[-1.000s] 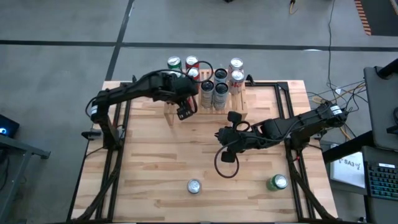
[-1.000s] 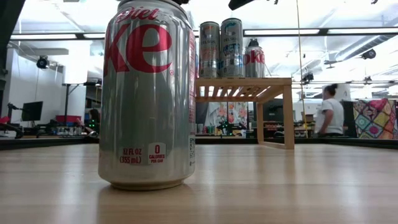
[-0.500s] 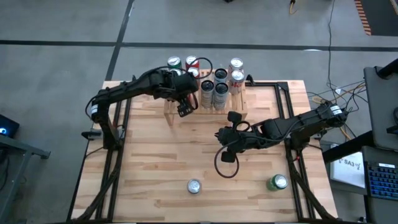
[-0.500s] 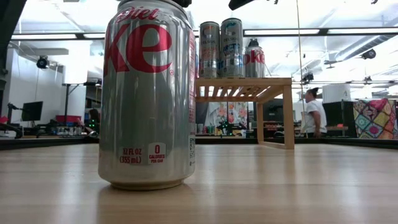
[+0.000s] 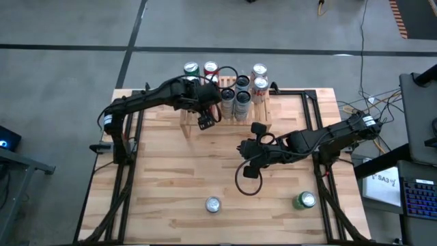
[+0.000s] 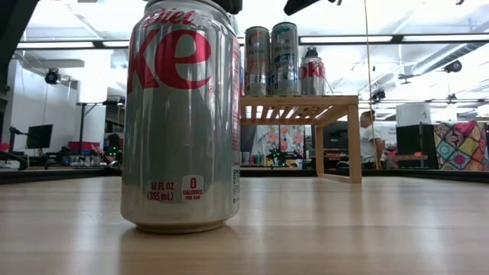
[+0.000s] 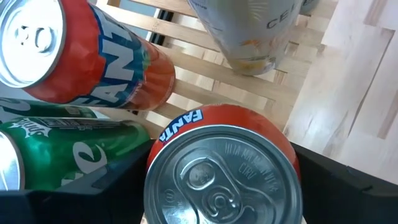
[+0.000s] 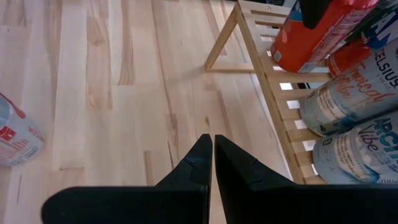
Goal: Place canned beverage on shelf
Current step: Put the red soda can aligned with other red soda can on the shelf
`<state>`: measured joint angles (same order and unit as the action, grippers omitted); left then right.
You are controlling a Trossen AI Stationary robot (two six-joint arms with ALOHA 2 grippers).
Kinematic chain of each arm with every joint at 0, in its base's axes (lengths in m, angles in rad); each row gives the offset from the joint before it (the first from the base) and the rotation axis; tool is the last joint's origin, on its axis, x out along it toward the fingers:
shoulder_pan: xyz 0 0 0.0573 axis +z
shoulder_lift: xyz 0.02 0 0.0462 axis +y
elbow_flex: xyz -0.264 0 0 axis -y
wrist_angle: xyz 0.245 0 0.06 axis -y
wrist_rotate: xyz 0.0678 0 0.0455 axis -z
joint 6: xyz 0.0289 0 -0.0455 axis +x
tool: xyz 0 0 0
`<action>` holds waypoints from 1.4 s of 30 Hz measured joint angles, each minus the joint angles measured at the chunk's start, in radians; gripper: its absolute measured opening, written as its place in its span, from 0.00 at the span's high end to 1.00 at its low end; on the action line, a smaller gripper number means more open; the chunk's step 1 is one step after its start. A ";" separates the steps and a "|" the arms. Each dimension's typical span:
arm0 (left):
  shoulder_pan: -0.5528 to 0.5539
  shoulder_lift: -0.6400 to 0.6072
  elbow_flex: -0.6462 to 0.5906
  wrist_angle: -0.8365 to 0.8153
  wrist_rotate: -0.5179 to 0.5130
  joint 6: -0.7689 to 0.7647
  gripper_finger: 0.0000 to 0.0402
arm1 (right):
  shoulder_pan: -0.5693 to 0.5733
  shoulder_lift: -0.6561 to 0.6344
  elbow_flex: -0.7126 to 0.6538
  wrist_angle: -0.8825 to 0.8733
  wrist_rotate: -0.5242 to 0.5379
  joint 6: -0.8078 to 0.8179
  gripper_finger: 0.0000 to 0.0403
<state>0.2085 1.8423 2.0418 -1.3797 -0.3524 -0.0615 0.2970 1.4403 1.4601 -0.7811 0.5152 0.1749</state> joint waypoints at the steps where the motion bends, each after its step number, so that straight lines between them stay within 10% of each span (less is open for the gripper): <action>1: 0.000 0.000 0.000 0.000 0.001 0.001 0.23 | 0.000 0.000 0.000 0.000 0.000 0.001 0.98; 42: 0.001 -0.001 -0.002 -0.001 0.003 0.016 0.22 | 0.000 0.000 0.000 0.002 0.000 0.008 0.98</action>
<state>0.2092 1.8416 2.0403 -1.3808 -0.3492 -0.0460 0.2970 1.4403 1.4601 -0.7792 0.5156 0.1833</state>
